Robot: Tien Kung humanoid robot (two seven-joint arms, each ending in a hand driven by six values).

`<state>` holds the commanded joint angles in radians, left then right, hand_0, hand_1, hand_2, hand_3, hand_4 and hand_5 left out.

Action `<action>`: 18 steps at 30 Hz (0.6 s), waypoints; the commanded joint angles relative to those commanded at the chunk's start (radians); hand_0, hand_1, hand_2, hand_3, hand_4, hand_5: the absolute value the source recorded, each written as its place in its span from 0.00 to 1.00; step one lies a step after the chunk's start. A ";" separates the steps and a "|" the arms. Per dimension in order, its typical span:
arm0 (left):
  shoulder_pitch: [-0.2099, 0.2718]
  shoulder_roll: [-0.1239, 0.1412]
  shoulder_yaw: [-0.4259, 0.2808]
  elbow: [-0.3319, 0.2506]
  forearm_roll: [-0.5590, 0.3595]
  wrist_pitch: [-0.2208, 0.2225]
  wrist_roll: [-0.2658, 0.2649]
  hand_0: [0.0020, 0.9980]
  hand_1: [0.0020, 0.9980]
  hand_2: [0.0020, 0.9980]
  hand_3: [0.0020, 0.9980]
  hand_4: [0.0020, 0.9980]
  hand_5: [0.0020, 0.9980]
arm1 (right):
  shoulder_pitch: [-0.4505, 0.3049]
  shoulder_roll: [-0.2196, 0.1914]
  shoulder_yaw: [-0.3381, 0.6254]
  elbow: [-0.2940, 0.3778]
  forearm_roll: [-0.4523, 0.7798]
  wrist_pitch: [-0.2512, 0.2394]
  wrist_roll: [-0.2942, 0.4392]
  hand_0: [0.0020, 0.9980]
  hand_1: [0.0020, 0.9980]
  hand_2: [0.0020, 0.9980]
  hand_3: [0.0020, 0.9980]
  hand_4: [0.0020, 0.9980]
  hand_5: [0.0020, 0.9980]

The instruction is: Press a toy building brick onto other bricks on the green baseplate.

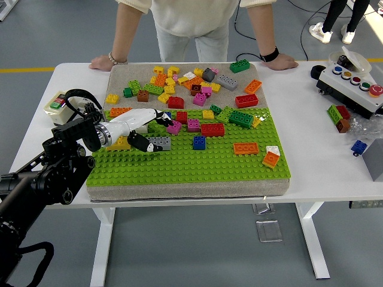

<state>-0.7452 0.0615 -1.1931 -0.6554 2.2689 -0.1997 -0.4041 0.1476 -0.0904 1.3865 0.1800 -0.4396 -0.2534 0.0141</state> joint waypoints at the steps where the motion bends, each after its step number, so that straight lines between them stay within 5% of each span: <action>1: 0.000 0.000 0.002 0.001 0.000 0.001 0.000 0.84 0.77 0.75 0.75 0.88 0.13 | 0.000 0.000 0.000 0.000 0.000 0.000 0.000 0.74 0.66 0.71 0.58 0.91 0.50; 18: -0.007 0.008 0.052 0.055 0.000 0.068 -0.004 0.84 0.76 0.74 0.73 0.90 0.16 | 0.000 0.001 0.000 0.000 0.001 -0.001 0.001 0.74 0.66 0.71 0.58 0.91 0.50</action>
<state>-0.7517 0.0698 -1.1412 -0.6001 2.2689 -0.1320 -0.4083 0.1480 -0.0889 1.3867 0.1800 -0.4382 -0.2543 0.0155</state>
